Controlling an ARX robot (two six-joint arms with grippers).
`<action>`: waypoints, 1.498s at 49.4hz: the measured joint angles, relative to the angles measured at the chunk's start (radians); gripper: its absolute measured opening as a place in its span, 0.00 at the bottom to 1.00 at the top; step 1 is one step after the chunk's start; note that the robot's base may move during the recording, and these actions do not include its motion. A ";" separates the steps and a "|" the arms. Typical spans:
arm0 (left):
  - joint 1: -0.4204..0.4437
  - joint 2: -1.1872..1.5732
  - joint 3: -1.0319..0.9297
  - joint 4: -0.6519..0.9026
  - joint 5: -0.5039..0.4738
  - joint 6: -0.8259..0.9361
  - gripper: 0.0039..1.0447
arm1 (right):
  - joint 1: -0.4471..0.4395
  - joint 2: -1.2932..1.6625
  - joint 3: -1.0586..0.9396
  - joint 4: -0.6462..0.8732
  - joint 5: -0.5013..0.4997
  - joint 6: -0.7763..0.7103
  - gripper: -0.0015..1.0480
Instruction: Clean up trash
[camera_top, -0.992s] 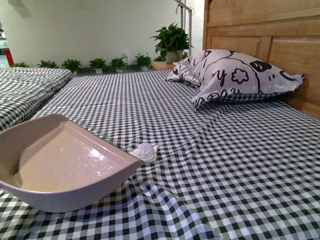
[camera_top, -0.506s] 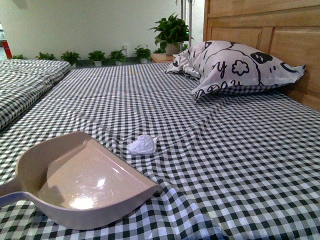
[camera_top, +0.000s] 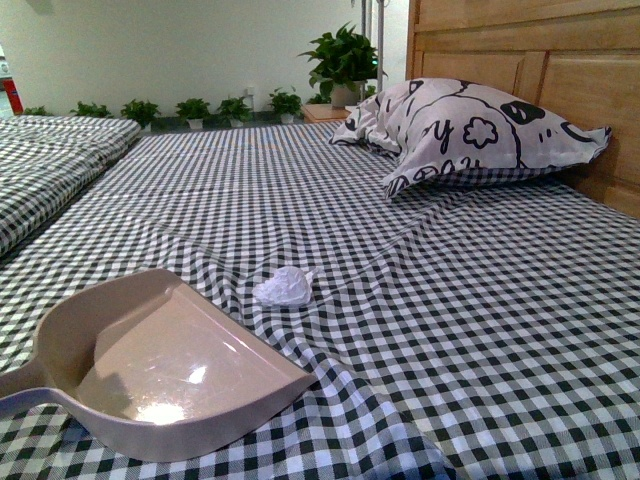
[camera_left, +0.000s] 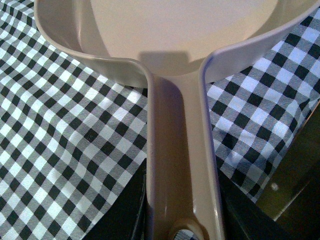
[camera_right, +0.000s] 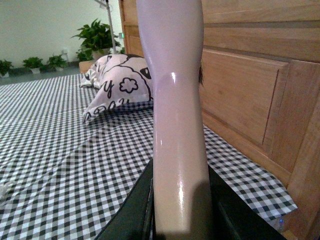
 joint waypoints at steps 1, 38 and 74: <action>0.000 0.000 0.000 0.000 0.000 0.000 0.26 | -0.002 0.003 0.002 -0.007 -0.010 0.000 0.20; 0.002 0.001 0.000 0.000 -0.004 0.003 0.26 | 0.208 1.345 0.608 0.154 -0.223 -0.132 0.20; 0.002 0.001 0.000 0.000 -0.004 0.004 0.26 | 0.343 1.628 0.812 0.003 -0.238 -0.167 0.20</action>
